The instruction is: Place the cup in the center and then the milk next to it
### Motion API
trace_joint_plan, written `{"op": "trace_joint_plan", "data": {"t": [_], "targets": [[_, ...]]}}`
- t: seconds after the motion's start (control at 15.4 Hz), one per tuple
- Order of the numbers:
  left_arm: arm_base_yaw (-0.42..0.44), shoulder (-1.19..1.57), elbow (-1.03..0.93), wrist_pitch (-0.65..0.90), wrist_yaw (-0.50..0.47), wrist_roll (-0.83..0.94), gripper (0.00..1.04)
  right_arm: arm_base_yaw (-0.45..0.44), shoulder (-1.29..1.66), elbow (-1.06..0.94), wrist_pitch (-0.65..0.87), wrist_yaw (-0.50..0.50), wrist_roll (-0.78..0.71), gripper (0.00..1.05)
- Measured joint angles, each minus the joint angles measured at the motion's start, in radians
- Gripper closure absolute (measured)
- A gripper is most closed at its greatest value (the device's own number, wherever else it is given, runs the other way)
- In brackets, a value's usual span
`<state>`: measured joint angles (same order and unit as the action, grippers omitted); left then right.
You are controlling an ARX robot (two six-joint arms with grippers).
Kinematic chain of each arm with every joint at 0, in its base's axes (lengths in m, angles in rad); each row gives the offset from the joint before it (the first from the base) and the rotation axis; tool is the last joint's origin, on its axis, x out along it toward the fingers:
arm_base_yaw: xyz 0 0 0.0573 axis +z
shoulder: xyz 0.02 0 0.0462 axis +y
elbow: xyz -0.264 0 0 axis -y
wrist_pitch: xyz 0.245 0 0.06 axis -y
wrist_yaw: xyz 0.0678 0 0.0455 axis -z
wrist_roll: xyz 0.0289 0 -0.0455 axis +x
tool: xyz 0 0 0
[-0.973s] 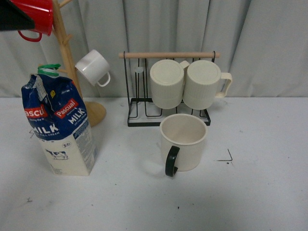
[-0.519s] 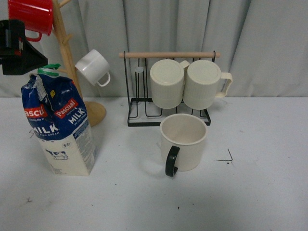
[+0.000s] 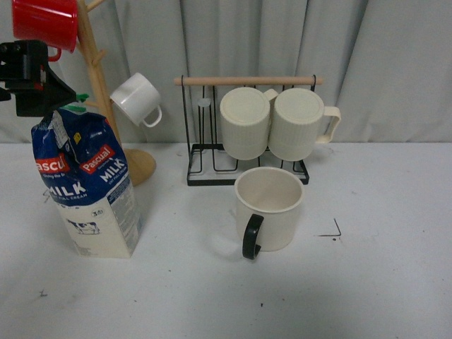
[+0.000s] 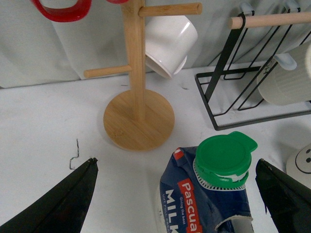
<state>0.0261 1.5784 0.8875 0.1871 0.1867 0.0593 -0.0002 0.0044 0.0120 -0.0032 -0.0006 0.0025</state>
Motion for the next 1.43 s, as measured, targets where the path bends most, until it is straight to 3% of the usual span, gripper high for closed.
{"op": "trace_joint_plan", "data": {"t": [0.26, 0.39, 0.52, 0.58, 0.97, 1.43], "targets": [[-0.042, 0.04, 0.0, -0.019, -0.016, -0.009, 0.07, 0.0, 0.0, 0.0, 0.0, 0.0, 0.0, 0.06], [-0.098, 0.086, -0.009, -0.014, -0.098, -0.015, 0.11, 0.0, 0.0, 0.0, 0.0, 0.0, 0.0, 0.06], [-0.122, 0.1, -0.009, -0.006, -0.15, -0.039, 0.84, 0.0, 0.0, 0.0, 0.0, 0.0, 0.0, 0.06], [-0.139, 0.1, -0.005, -0.013, -0.167, -0.064, 1.0, 0.0, 0.0, 0.0, 0.0, 0.0, 0.0, 0.06], [-0.211, 0.087, 0.014, -0.048, -0.238, -0.103, 1.0, 0.0, 0.0, 0.0, 0.0, 0.0, 0.0, 0.06], [-0.344, 0.063, 0.036, -0.073, -0.249, -0.14, 1.0, 0.0, 0.0, 0.0, 0.0, 0.0, 0.0, 0.06]]}}
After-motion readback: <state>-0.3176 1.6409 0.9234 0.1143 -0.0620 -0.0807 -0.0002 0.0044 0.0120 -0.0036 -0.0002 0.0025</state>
